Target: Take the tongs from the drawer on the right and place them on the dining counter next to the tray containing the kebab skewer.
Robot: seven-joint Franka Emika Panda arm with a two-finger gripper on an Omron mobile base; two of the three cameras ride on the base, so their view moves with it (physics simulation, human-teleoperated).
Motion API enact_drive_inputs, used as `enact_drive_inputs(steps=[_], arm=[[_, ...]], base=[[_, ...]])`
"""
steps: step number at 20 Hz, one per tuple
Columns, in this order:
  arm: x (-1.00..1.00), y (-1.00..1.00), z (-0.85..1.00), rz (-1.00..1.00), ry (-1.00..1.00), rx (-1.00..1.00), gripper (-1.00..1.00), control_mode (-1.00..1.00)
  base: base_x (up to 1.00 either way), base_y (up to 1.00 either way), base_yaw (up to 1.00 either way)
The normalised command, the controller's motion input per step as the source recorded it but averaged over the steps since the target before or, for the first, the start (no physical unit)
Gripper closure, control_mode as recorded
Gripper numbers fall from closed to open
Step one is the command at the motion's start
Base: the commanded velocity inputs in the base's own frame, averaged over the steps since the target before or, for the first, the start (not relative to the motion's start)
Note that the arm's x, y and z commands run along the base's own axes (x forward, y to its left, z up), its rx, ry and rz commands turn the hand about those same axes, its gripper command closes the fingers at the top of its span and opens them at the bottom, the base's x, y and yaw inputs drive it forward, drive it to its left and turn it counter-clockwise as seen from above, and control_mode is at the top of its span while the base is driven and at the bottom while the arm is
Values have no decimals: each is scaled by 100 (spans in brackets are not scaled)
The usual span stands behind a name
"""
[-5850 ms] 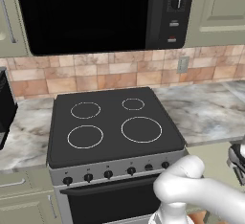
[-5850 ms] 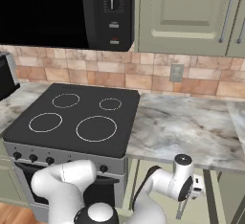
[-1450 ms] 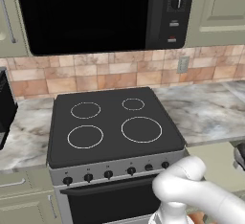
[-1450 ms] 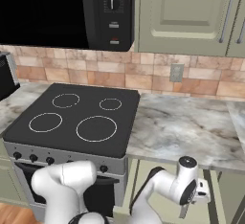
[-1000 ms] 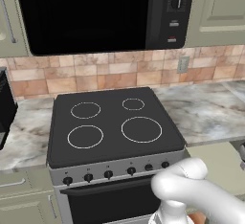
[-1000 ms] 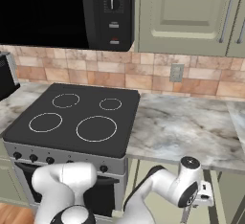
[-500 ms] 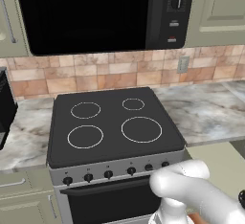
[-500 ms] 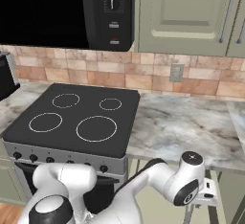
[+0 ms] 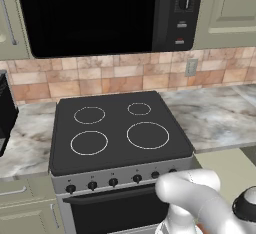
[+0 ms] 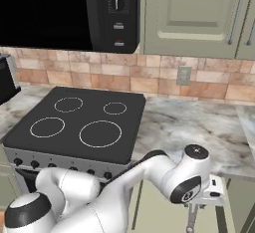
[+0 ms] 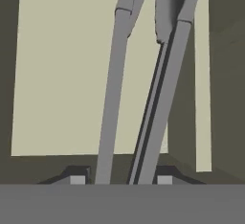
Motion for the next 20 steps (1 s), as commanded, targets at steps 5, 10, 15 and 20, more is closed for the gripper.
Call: enact_drive_inputs(steps=[5,10,15,20], arm=[[0,56,43,5,-4,0,100,-100],[0,78,28,2,-4,0,100,-100],[14,81,30,1,-1,0,100,-100],[21,81,27,0,0,0,100,-100]], base=[[0,0,0],[0,0,0],[0,0,0],[0,0,0]])
